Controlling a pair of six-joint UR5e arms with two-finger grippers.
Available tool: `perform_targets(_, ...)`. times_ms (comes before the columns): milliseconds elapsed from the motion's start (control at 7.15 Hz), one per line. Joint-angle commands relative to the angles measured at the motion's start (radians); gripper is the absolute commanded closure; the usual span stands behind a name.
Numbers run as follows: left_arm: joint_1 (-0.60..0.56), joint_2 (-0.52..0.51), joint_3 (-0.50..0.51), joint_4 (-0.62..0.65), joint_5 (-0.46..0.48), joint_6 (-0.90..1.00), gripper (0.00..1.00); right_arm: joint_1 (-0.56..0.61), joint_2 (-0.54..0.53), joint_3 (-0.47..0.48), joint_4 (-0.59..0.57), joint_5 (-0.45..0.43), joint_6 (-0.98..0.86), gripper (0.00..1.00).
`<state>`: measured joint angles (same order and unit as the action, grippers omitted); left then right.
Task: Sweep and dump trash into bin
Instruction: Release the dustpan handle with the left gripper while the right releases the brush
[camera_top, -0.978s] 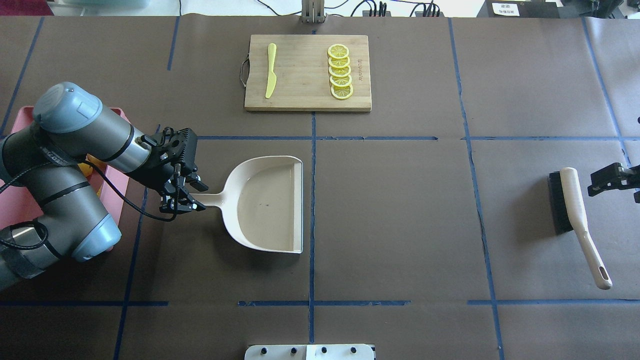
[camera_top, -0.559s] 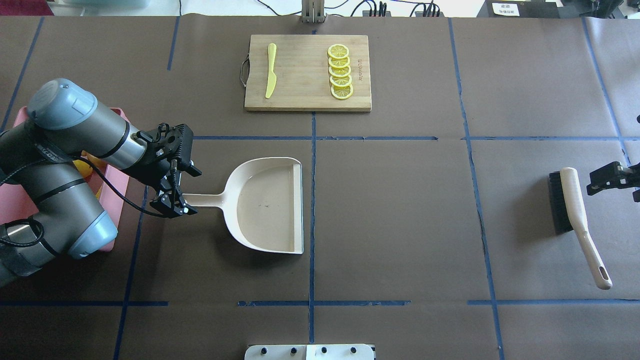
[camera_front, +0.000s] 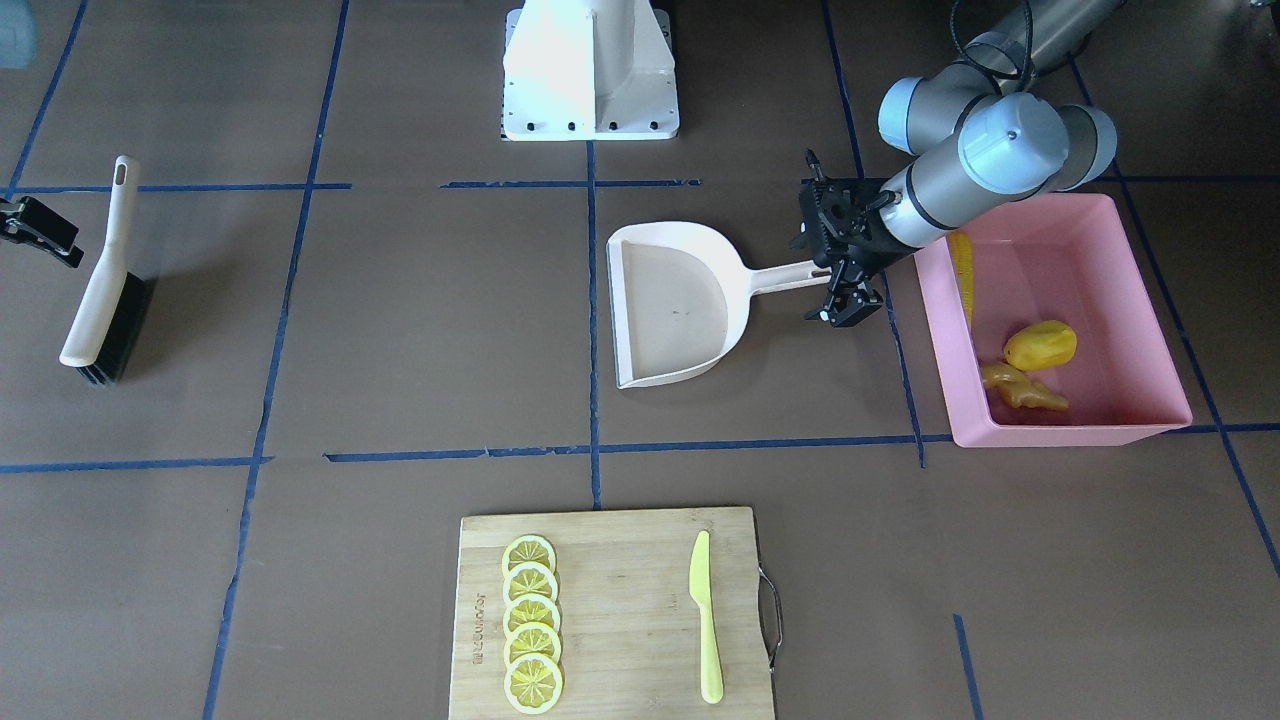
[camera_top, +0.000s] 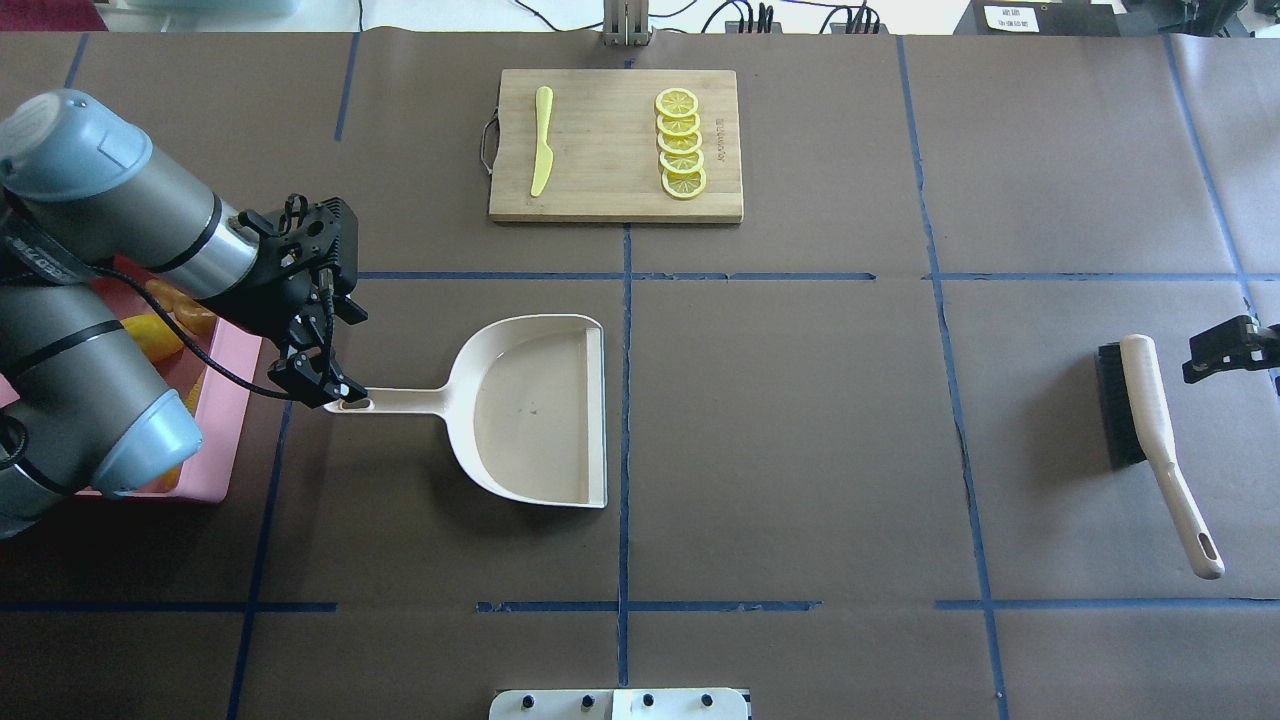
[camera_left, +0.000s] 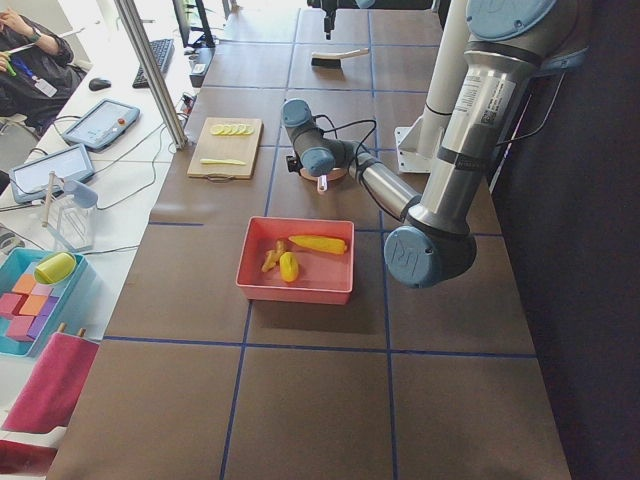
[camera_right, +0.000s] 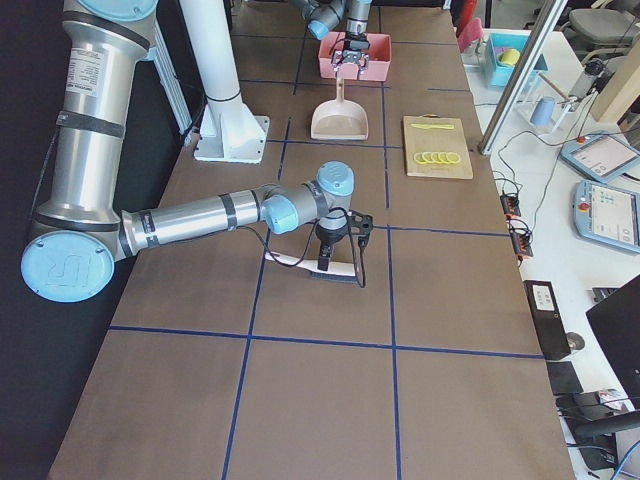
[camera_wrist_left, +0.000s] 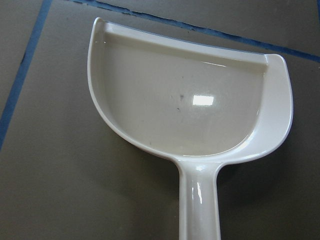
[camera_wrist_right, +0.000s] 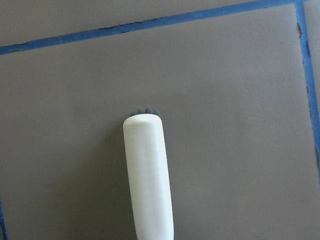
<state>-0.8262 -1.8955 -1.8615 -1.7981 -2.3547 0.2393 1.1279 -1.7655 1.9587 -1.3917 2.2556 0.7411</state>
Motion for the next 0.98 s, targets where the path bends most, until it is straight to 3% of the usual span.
perform_targets(0,-0.112,-0.002,-0.131,0.323,0.008,0.0,0.0,0.076,0.0,-0.035,-0.004,0.001,-0.212,0.0)
perform_targets(419,-0.305,0.053,-0.113,0.549,0.003,-0.099,0.0,0.2,-0.002,-0.119,-0.054,-0.001,-0.656,0.0)
perform_targets(559,-0.345,0.053,-0.11,0.651,0.005,-0.153,0.0,0.251,0.006,-0.121,-0.088,0.001,-0.74,0.0)
perform_targets(839,-0.463,0.07,-0.034,0.747,-0.003,-0.167,0.0,0.289,0.046,-0.122,-0.191,0.027,-0.735,0.0)
